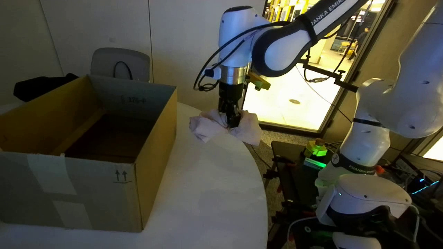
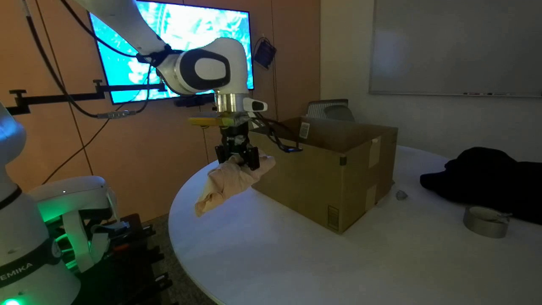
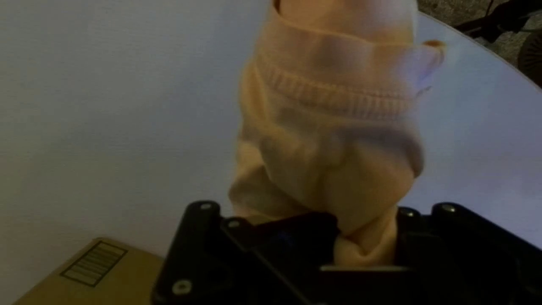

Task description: Put the marker on the towel, fold the towel then put it in the box

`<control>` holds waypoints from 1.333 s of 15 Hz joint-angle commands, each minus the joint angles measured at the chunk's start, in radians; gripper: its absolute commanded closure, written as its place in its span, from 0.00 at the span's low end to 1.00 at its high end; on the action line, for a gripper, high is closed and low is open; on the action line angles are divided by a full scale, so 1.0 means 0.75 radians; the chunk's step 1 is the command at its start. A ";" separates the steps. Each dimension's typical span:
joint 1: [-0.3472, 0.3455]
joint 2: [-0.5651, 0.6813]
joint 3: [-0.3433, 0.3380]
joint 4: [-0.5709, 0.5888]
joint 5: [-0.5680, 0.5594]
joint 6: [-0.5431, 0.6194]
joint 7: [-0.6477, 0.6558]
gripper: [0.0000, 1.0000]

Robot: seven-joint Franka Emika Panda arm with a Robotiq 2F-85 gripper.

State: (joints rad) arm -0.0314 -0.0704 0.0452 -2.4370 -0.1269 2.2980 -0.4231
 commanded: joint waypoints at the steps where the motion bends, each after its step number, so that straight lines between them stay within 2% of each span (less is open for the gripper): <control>1: 0.055 -0.087 -0.003 0.069 0.015 -0.139 0.033 1.00; 5: 0.090 -0.105 -0.002 0.135 0.012 -0.190 0.068 1.00; 9: 0.097 -0.065 -0.013 0.211 0.003 -0.172 0.045 1.00; 20: 0.123 0.230 0.025 0.611 0.053 -0.204 0.090 1.00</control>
State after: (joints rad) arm 0.0500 0.0160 0.0534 -2.1104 -0.1133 2.1870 -0.3739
